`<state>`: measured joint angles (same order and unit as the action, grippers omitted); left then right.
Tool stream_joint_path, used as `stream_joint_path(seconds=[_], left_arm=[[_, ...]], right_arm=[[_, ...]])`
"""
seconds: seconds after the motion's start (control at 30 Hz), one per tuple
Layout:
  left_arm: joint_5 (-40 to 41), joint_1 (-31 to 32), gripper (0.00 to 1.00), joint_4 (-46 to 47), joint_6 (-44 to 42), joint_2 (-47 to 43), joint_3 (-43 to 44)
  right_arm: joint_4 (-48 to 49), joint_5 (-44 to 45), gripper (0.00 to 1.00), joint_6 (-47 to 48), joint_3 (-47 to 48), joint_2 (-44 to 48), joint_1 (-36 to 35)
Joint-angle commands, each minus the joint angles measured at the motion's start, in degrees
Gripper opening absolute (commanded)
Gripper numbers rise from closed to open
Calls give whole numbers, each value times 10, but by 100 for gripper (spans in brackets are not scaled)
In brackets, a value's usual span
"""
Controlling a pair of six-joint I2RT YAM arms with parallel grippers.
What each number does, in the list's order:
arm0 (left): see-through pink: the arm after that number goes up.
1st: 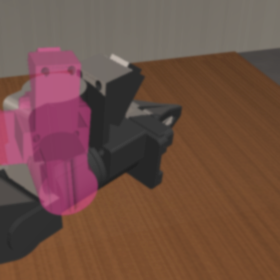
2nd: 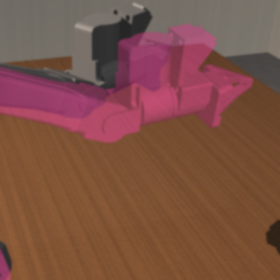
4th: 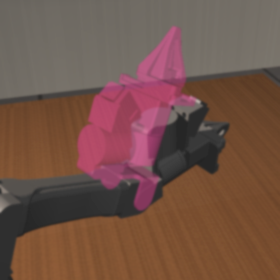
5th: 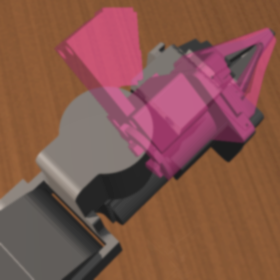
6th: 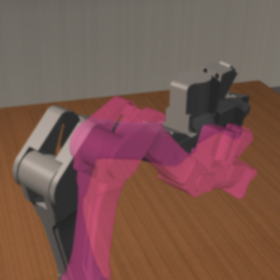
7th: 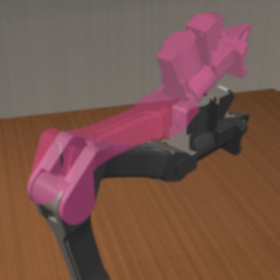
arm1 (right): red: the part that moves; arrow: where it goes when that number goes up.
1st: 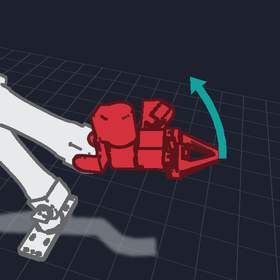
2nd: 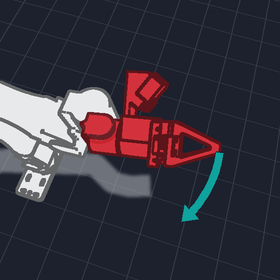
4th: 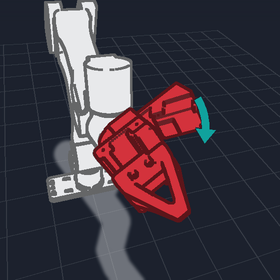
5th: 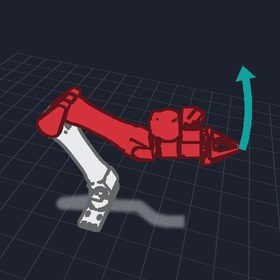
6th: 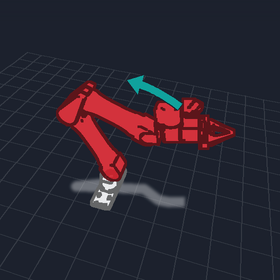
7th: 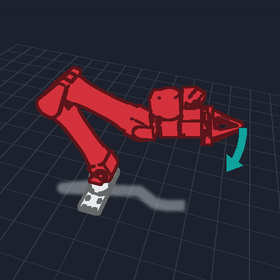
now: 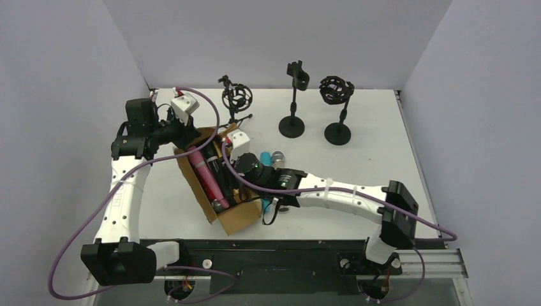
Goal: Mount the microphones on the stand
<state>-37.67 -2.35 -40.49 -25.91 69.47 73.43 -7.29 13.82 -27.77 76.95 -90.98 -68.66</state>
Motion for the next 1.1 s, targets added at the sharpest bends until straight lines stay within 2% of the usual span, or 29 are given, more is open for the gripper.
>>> stream_joint_path(seconds=[0.0, 0.27, 0.6, 0.9, 0.97, 1.03, 1.07], left_arm=[[-28, -1, 0, 26, 16, -16, 30], [-38, -1, 0, 26, 20, -17, 30], [-48, 0, 0, 24, 15, -14, 32], [-62, 0, 0, 19, 8, -9, 34], [-63, -1, 0, 19, 8, -8, 36], [-63, 0, 0, 19, 9, -8, 36], [-62, 0, 0, 19, 8, -9, 36]], right_arm=[[-12, -15, 38, 29, 40, -61, -2], [-4, -8, 39, 40, 84, -136, 4], [-17, 42, 39, 46, 136, -221, 13], [-17, 65, 42, 46, 145, -247, 13], [-14, 60, 41, 43, 146, -249, 13], [-6, 53, 35, 38, 141, -243, 11], [-2, 51, 29, 36, 135, -232, 10]])
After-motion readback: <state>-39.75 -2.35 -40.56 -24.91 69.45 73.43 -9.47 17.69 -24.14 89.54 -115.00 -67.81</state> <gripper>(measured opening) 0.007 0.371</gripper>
